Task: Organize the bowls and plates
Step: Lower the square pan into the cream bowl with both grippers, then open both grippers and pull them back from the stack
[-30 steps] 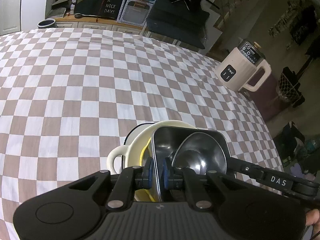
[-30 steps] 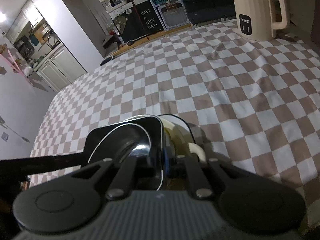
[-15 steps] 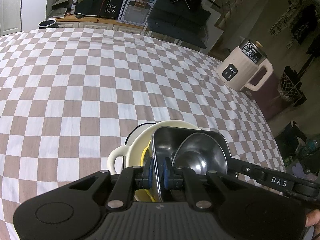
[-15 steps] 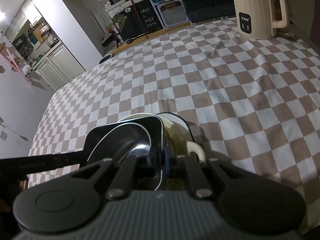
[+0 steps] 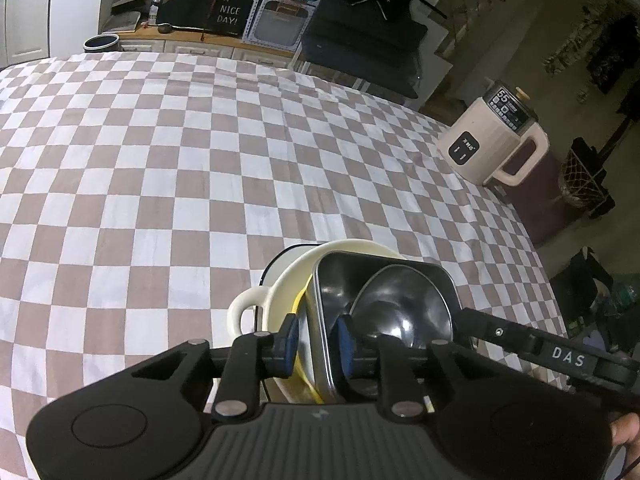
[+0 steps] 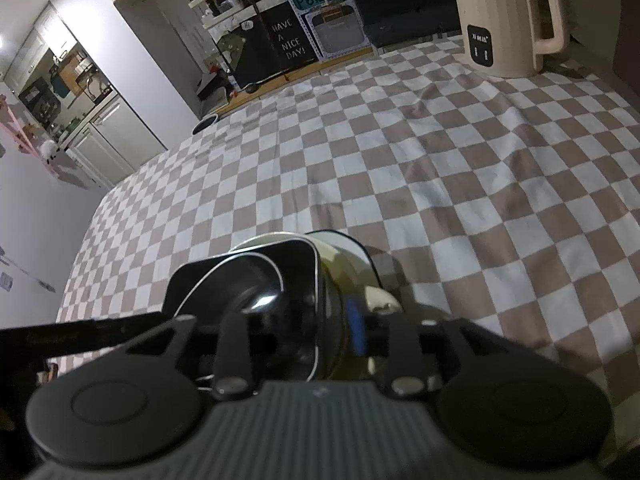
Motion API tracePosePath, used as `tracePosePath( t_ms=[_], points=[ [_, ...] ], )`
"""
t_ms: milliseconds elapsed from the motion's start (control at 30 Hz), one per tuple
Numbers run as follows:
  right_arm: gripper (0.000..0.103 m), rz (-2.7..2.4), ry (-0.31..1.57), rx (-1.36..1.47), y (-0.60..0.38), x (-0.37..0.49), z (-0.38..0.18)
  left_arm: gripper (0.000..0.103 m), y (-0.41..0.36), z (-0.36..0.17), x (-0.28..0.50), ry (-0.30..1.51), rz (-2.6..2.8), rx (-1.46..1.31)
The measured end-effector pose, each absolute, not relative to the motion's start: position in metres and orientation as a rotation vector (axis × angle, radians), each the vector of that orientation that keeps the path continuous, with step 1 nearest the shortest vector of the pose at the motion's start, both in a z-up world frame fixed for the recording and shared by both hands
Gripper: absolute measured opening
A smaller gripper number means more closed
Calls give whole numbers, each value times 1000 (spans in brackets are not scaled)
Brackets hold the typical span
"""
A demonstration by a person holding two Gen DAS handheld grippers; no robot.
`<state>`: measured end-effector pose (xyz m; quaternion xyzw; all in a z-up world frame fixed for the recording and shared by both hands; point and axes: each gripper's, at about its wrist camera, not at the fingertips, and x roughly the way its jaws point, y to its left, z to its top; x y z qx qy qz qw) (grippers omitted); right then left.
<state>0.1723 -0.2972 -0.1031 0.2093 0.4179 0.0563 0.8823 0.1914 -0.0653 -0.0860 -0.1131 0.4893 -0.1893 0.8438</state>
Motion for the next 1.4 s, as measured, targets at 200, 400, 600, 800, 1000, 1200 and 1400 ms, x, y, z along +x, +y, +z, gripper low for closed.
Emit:
tracePosePath(
  t_ms=[200,400,600,800,1000,1200,1400],
  points=[
    [57,120,847,425,-295,169,-98,37,-62,-80,185,1020,-389,-239],
    [71,91,804,410,-300,161,-89,52,-56,-70,178,997,-364,-250],
    [83,46,761,389,-306,153,-73,80,-48,-53,168,944,-346,-282],
    [99,69,679,333,-306,132,-46,102,-43,-29,151,882,-347,-299],
    [102,98,599,243,-302,100,-17,103,-39,-4,129,786,-358,-322],
    [102,104,518,192,-304,61,2,103,-39,19,98,740,-427,-318],
    [102,116,443,181,-297,28,11,103,-37,27,68,689,-405,-275]
  ],
)
